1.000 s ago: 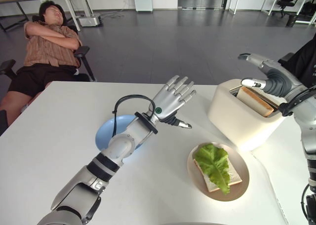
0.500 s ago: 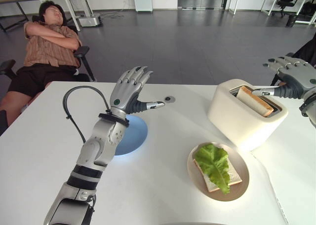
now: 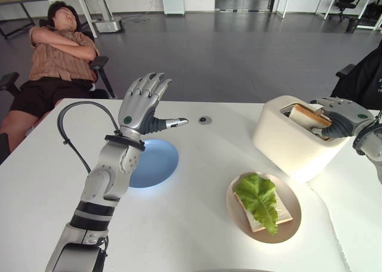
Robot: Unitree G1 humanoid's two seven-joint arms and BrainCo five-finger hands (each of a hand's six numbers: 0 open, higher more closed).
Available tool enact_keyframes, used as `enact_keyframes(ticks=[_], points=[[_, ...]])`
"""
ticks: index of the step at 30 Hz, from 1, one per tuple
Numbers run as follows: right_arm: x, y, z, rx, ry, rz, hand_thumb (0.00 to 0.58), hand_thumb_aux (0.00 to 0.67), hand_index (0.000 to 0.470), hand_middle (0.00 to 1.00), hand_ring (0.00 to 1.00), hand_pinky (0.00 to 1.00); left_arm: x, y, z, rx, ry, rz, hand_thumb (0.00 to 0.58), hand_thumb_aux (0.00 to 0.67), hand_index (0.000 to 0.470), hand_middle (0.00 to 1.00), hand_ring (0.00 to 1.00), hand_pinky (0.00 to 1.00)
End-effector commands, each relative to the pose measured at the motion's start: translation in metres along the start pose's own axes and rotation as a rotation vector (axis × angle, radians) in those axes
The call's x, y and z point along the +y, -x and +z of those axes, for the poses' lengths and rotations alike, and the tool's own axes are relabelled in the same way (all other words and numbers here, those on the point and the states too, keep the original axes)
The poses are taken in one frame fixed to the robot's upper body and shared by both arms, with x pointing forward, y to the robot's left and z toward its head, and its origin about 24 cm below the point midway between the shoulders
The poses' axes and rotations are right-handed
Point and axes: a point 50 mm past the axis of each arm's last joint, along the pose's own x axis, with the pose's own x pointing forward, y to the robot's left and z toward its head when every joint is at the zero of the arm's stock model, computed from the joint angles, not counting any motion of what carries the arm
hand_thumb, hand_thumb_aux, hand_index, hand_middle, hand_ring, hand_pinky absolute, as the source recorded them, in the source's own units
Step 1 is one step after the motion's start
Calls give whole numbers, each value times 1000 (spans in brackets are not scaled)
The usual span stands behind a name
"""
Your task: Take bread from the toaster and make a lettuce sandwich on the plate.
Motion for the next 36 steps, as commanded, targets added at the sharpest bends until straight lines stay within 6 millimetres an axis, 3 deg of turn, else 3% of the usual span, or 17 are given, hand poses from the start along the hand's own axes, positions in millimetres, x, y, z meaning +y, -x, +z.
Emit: enact_keyframes(ticks=[1,4,11,14,17,19,20,25,30,36], points=[[-11,-2,10,-49,-74,-79,580,670,470,0,0,0,-8,2,-4,3,-33,-29,0,0,0,0,0,0],[-27,-1,17,-91,-133,-185,580,670,470,0,0,0,-10,3,-6,19,-16,-38,0,0,0,0,0,0],[-100,17,20,-229,-278,-704,580,670,470,0,0,0,-15,6,-6,19,1,-37,0,0,0,0,0,0],[-110,20,34,-398,-396,-649,580,670,470,0,0,0,-14,5,-5,-5,1,-28,0,0,0,0,0,0],[-98,16,53,-600,-547,-362,580,670,470,0,0,0,-16,4,-3,-22,-3,-28,0,0,0,0,0,0],[-79,14,59,-668,-647,-46,580,670,470,0,0,0,-16,4,-4,-24,0,-25,0,0,0,0,0,0],[-66,14,60,-686,-676,114,580,670,470,0,0,0,-15,4,-3,-27,18,-21,0,0,0,0,0,0],[-20,22,60,-631,-746,547,580,670,470,0,0,0,-12,3,5,-63,70,-8,0,0,0,0,0,0],[25,25,61,-552,-752,733,580,670,470,0,0,0,-10,4,5,-66,73,-3,0,0,0,0,0,0],[70,27,79,-565,-800,846,580,670,470,0,0,0,-4,2,14,-90,168,0,0,0,0,0,0,0]])
